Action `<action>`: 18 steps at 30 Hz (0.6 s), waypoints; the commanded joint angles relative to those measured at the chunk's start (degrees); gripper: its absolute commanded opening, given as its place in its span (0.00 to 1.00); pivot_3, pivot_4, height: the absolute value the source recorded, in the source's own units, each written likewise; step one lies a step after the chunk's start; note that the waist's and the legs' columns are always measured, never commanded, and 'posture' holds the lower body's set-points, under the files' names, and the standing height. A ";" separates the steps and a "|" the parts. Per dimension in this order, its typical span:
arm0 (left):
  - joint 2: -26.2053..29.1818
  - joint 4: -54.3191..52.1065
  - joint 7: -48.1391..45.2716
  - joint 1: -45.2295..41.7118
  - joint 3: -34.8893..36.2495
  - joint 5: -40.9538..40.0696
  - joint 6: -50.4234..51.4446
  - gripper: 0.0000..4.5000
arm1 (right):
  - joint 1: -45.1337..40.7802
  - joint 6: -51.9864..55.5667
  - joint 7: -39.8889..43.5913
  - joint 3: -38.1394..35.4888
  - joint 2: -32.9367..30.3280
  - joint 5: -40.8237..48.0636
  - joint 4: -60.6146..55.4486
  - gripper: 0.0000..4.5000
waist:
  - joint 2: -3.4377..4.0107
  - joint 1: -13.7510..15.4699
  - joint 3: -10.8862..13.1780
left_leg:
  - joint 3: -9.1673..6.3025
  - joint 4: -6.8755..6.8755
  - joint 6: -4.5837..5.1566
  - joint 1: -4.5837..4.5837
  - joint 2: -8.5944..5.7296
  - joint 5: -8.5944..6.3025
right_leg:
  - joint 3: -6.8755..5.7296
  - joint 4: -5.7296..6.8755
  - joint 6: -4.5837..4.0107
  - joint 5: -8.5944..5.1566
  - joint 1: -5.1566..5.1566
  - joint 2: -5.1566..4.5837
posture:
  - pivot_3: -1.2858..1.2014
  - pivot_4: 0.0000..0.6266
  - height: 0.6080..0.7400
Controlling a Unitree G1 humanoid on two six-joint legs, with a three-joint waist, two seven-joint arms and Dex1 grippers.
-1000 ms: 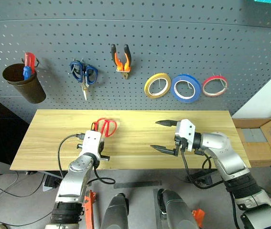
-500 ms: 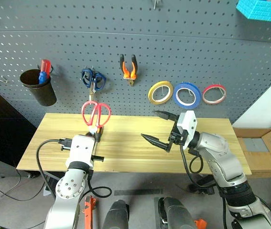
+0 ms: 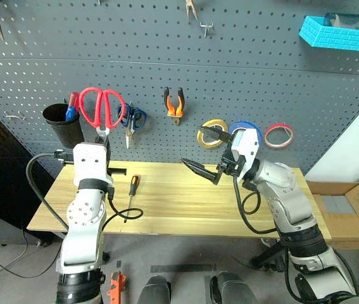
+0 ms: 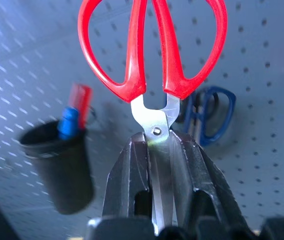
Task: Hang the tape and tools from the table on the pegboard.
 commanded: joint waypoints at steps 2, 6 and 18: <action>-0.37 2.42 -1.52 -1.62 -0.47 -1.82 -1.72 0.05 | 0.52 -1.06 -0.88 -1.35 -0.93 -0.72 -1.69 1.00 | 0.00 -0.08 0.00 | 0.01 -0.01 0.00 -0.01 0.00 0.00 | 0.01 0.00 0.07 0.04 -0.02 0.00 | 0.55 0.08 1.00; -1.76 5.54 -2.74 -3.44 -0.70 -4.28 0.62 0.05 | 1.62 -0.62 -2.51 -1.71 -0.77 -0.83 -2.52 1.00 | 0.01 -0.18 -0.02 | 0.01 -0.02 0.00 0.00 0.01 0.00 | 0.01 0.04 0.23 0.14 -0.03 0.00 | 0.55 0.08 1.00; -0.86 11.75 -3.47 -8.06 -1.65 -4.59 3.84 0.13 | 2.13 -0.16 -3.71 -2.00 -1.66 -0.82 -3.22 1.00 | 0.00 -0.49 -0.22 | 0.01 -0.01 0.00 0.02 0.00 0.00 | 0.03 0.05 0.26 0.16 0.00 0.02 | 0.54 0.08 1.00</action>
